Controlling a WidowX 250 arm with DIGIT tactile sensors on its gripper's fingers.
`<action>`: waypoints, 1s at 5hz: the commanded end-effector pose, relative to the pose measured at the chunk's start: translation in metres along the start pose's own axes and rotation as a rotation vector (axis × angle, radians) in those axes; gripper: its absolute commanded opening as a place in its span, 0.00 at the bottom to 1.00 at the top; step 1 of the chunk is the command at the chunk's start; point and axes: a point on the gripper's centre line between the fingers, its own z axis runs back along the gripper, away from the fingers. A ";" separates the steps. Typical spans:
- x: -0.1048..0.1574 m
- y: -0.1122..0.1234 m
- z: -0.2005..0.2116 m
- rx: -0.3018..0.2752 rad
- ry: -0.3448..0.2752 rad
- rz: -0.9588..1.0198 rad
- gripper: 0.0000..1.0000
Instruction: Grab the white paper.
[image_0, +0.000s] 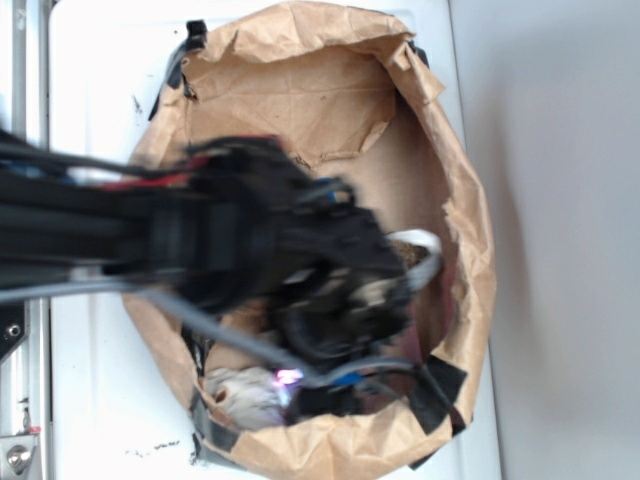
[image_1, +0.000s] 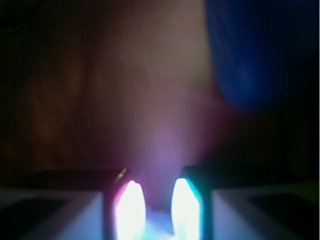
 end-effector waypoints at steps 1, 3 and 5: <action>0.030 0.026 0.054 -0.006 -0.066 -0.004 1.00; 0.030 0.026 0.054 -0.006 -0.066 -0.004 1.00; -0.022 0.018 0.050 -0.039 -0.004 -0.207 1.00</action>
